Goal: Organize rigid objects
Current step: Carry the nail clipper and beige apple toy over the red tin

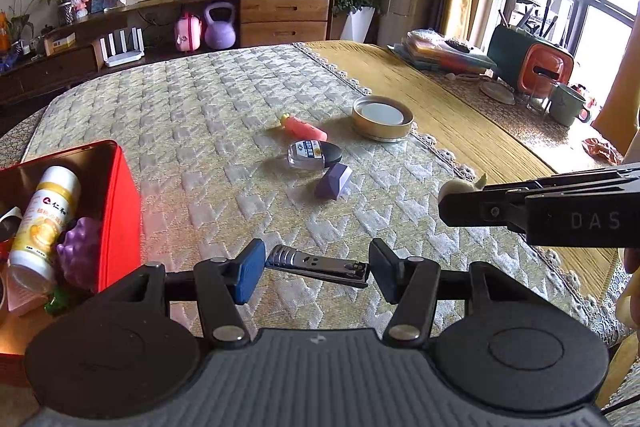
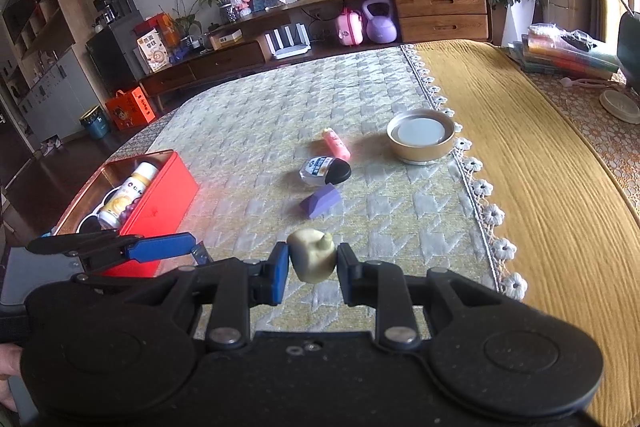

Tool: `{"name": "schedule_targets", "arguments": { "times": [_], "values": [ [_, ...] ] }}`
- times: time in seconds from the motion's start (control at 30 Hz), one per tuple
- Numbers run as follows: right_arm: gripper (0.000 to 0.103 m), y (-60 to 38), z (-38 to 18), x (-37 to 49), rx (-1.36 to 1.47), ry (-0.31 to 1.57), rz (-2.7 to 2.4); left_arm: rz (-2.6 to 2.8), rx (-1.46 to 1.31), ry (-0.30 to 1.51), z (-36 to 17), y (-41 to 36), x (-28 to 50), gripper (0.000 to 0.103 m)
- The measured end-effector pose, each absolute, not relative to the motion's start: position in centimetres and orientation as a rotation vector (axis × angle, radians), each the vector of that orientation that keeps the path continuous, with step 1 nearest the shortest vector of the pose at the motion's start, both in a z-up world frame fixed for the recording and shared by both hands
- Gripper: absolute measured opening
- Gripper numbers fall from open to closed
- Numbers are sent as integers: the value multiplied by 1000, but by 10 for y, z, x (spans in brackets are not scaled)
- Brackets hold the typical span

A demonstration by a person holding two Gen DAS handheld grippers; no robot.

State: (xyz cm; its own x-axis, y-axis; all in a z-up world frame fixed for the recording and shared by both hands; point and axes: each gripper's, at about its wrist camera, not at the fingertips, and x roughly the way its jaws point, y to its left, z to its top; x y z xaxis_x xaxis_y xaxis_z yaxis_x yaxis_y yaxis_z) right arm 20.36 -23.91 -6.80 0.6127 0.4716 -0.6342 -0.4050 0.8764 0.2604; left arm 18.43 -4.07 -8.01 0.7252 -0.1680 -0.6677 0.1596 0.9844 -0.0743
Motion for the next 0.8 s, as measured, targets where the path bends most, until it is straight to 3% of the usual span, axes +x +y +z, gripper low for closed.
{"name": "schedule_targets", "arguments": {
  "times": [0.8],
  "values": [
    [25, -167, -29, 158, -13, 705, 615, 1, -159, 711, -35, 60, 140, 57]
  ]
}}
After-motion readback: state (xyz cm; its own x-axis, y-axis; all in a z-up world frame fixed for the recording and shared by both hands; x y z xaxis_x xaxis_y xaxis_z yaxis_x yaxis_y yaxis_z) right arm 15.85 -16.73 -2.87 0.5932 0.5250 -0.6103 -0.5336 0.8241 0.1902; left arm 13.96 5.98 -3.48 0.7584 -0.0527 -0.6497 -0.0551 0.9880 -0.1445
